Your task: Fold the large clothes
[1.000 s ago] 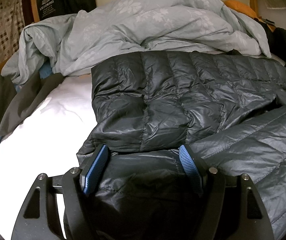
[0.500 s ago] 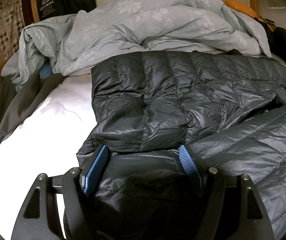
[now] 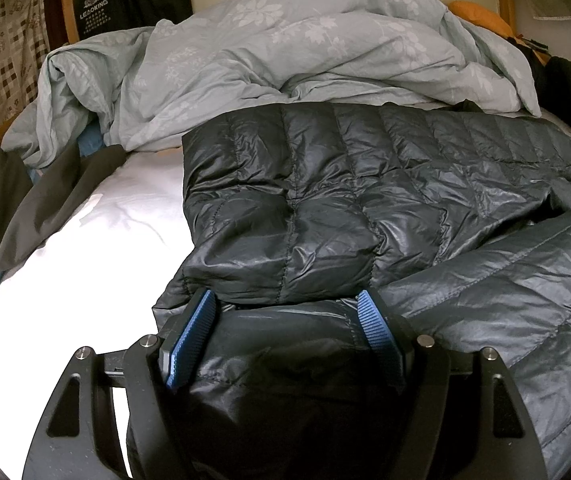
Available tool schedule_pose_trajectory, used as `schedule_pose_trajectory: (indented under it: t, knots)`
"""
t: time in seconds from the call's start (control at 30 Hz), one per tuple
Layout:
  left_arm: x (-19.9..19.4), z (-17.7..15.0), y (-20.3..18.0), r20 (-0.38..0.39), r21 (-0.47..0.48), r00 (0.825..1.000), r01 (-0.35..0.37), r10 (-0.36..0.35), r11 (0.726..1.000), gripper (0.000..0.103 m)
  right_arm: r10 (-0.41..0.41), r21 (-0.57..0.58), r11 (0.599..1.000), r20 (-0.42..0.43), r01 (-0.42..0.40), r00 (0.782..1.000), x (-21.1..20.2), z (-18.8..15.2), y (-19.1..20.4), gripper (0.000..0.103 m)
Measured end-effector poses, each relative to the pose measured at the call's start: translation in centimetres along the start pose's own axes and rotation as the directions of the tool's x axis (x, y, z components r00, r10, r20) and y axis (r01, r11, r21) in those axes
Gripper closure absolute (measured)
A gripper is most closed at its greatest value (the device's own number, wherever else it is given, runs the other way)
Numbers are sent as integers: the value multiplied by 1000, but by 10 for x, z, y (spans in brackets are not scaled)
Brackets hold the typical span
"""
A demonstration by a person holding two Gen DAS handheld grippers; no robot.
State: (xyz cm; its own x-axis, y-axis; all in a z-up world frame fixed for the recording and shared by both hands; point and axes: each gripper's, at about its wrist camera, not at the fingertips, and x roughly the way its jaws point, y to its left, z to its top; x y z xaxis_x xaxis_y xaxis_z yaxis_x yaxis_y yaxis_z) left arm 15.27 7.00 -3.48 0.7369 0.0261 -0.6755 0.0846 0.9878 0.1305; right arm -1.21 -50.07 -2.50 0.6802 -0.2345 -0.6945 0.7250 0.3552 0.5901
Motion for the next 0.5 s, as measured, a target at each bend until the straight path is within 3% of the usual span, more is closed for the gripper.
schedule_pose_trajectory:
  t: [0.07, 0.13, 0.17, 0.2, 0.27, 0.37, 0.4, 0.43, 0.5]
  knots:
    - [0, 0, 0, 0, 0, 1000, -1, 1, 1000, 30, -10, -13, 1000, 6, 10, 1000, 3, 0, 3, 47]
    - [0, 0, 0, 1, 1, 1000, 0, 0, 1000, 30, -20, -24, 999, 25, 21, 999, 6, -1, 8, 57]
    - [-1, 0, 2, 4, -2, 1000, 2, -2, 1000, 30, 10, -25, 1000, 21, -9, 1000, 8, 0, 11, 82]
    - [-1, 1, 3, 8, -6, 1000, 4, -4, 1000, 31, 56, -18, 998, -17, -57, 998, 14, 0, 14, 97]
    - [-5, 2, 5, 23, -16, 1000, 16, -15, 1000, 36, 71, -19, 997, -18, -71, 997, 9, -2, 17, 98]
    - [-16, 4, 8, 60, -31, 998, 30, -29, 999, 46, 55, -229, 973, 118, -27, 992, -18, -14, 51, 99]
    - [-21, 5, 10, 73, -38, 997, 31, -28, 999, 47, 96, -326, 945, 170, -36, 981, -31, -23, 69, 99]
    - [-26, 6, 11, 87, -48, 996, 34, -30, 998, 49, 153, -383, 921, 170, -78, 973, -39, -30, 81, 99]
    - [-38, 10, 14, 125, -74, 991, 62, -53, 995, 50, 313, -478, 847, 100, -230, 944, -56, -47, 106, 99]
